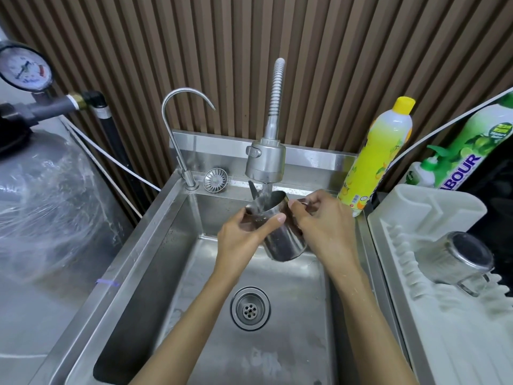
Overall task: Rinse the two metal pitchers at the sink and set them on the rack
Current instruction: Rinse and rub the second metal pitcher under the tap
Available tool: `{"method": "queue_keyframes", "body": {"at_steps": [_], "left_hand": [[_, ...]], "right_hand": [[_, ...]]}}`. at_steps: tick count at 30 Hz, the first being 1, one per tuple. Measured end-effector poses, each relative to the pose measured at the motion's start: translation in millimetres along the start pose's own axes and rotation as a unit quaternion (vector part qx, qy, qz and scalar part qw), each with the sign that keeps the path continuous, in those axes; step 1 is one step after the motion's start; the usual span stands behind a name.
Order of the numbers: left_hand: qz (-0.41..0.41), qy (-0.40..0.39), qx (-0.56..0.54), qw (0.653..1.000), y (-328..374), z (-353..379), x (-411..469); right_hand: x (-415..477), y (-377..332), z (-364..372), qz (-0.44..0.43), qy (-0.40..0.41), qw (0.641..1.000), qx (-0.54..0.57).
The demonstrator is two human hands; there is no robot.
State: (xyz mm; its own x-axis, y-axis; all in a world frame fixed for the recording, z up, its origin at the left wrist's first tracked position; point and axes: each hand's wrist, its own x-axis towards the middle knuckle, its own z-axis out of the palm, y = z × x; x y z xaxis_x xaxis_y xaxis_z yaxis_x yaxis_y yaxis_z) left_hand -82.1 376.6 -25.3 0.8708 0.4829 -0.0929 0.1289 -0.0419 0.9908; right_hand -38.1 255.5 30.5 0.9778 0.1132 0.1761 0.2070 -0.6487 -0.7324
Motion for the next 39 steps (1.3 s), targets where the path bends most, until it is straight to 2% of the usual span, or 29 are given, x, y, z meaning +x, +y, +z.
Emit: {"method": "queue_keyframes", "body": {"at_steps": [3,6,9,13,15,19,23,27,29,31,33,35,37,39], "left_hand": [[0.0,-0.037,-0.074,0.997,1,6,5],[0.048,0.0,-0.111,0.993,3,12,10],[0.114,0.056,-0.115,0.985,6,11,13],[0.199,0.11,0.004,0.974,12,7,11],[0.215,0.141,0.059,0.965,11,6,9],[0.169,0.172,0.114,0.964,8,1,5],[0.087,0.134,0.123,0.979,4,-2,-1],[0.05,0.063,0.058,0.995,-4,1,-2],[0.047,0.023,0.006,0.999,-6,4,-1],[0.051,-0.007,-0.063,0.997,-6,9,2],[0.076,-0.012,-0.11,0.991,-4,15,5],[0.111,0.008,-0.126,0.986,-1,16,11],[0.148,0.035,-0.11,0.982,4,14,14],[0.199,0.061,-0.057,0.976,10,9,13]], "right_hand": [[-2,1,2,-0.004,0.013,0.999,0.05],[3,12,9,0.001,-0.015,0.986,0.165],[12,24,12,0.002,-0.097,0.954,0.284],[13,37,29,0.054,-0.158,0.878,0.448],[10,38,36,0.077,-0.16,0.861,0.476],[5,33,37,0.097,-0.146,0.888,0.424],[4,29,30,0.107,-0.108,0.935,0.322],[6,25,16,0.037,-0.037,0.987,0.152],[4,21,9,-0.011,-0.009,0.997,0.073],[2,17,7,-0.033,-0.001,0.996,0.081],[3,18,7,-0.032,-0.008,0.986,0.166],[9,25,10,-0.025,-0.035,0.959,0.28],[14,32,17,-0.003,-0.078,0.919,0.387],[17,36,29,0.024,-0.124,0.862,0.49]]}}
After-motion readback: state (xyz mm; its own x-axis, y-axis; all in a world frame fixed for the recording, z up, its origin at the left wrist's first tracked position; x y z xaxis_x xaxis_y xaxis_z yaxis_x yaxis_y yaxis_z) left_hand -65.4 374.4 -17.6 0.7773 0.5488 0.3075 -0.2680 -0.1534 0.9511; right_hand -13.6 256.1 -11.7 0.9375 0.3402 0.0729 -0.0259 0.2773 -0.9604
